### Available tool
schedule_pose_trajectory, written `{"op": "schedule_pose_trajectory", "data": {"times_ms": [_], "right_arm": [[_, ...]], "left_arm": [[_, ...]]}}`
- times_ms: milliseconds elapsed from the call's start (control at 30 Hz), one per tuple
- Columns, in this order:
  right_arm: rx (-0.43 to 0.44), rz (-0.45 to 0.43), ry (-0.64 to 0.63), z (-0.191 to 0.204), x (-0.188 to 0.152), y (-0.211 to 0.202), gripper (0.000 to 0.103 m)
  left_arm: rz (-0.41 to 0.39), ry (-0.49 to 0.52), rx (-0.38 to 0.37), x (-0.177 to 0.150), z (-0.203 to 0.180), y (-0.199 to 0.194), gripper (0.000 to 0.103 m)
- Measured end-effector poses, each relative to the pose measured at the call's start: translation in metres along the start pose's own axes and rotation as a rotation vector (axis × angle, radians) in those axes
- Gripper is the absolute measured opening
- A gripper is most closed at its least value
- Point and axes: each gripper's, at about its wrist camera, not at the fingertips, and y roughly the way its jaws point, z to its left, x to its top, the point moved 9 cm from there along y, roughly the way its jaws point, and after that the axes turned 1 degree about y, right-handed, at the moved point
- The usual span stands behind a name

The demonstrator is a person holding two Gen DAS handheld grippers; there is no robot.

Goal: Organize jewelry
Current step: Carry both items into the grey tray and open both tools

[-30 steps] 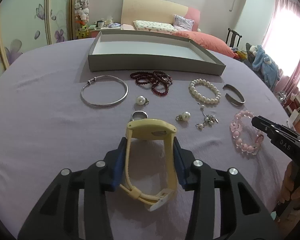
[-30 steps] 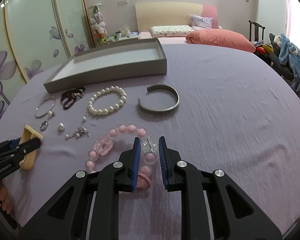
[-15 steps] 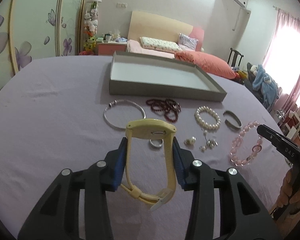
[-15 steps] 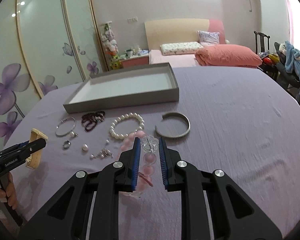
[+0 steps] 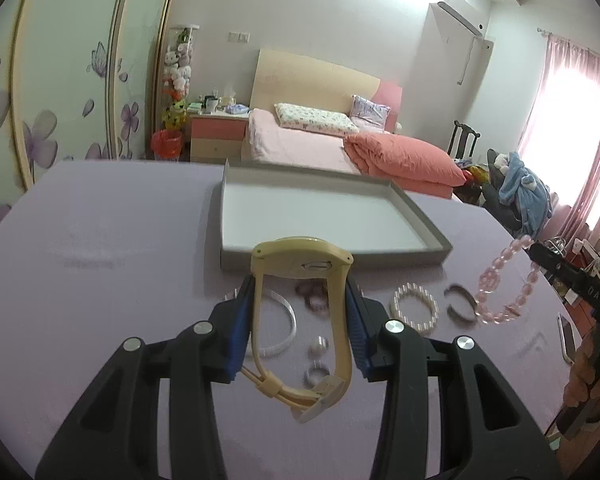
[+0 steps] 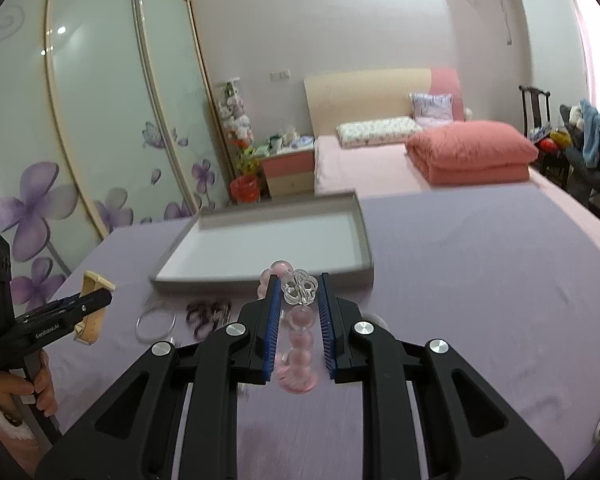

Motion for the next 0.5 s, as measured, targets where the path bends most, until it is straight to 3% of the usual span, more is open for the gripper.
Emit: {"op": "schedule_pose_trajectory", "data": {"times_ms": [233, 500], "right_arm": [[-0.008, -0.020, 0.009, -0.007, 0.041, 0.041, 0.020], [0.001, 0.057, 0.024, -0.011, 0.052, 0.113, 0.020]], "left_arm": [[-0.044, 0.019, -0.016, 0.050, -0.004, 0.036, 0.042], [-0.012, 0.017, 0.010, 0.082, 0.002, 0.111, 0.042]]}}
